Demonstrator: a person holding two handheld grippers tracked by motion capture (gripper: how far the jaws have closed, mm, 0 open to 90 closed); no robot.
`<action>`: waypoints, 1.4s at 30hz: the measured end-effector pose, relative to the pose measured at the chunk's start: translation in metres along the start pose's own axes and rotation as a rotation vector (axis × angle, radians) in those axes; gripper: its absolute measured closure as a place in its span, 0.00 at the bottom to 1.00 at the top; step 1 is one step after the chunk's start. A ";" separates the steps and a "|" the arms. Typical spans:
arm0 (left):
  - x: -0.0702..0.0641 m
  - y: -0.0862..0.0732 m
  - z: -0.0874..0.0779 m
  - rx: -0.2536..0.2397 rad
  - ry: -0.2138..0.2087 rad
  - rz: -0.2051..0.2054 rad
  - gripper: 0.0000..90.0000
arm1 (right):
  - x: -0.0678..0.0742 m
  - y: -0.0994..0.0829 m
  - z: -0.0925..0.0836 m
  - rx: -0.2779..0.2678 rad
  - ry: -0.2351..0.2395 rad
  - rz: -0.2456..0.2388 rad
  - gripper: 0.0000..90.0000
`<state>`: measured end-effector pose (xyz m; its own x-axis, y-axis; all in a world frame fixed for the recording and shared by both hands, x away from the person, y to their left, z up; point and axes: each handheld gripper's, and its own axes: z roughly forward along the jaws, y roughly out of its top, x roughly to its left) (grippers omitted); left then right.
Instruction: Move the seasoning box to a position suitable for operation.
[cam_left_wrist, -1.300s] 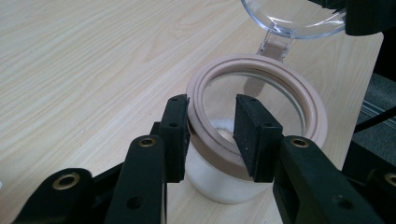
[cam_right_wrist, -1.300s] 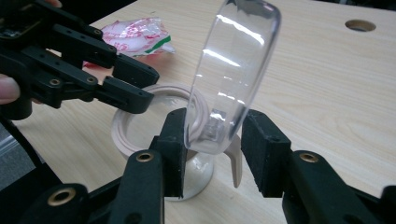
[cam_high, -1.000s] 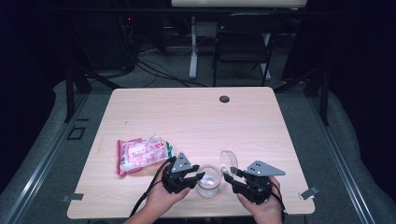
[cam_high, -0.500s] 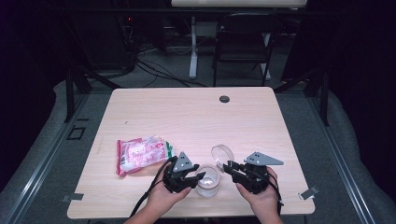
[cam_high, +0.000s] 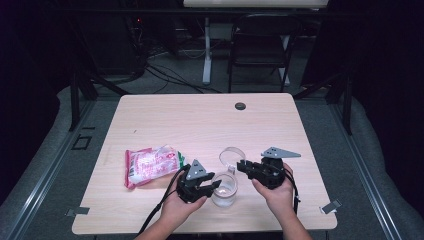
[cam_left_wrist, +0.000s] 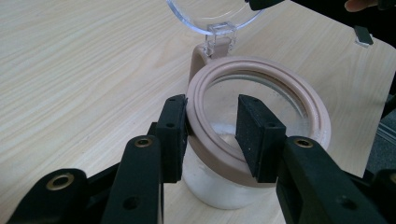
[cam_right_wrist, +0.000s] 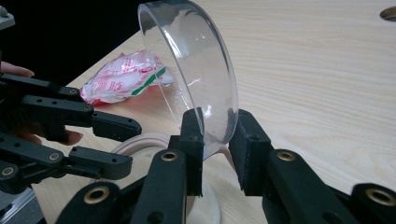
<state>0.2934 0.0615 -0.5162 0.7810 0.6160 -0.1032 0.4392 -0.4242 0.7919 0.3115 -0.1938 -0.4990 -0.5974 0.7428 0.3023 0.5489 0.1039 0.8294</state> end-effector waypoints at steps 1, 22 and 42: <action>0.000 0.000 0.000 0.000 0.002 0.002 0.70 | 0.001 0.000 -0.001 -0.002 -0.005 -0.008 0.83; 0.055 -0.017 -0.058 -0.088 0.159 0.002 0.58 | 0.006 -0.012 -0.013 -0.052 -0.056 -0.098 0.65; 0.102 -0.071 -0.074 -0.090 0.340 -0.084 0.45 | 0.009 -0.018 -0.007 -0.050 -0.069 -0.138 0.56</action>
<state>0.3086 0.2037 -0.5380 0.5448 0.8382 0.0235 0.4432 -0.3116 0.8405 0.2925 -0.1937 -0.5085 -0.6225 0.7677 0.1519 0.4335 0.1766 0.8837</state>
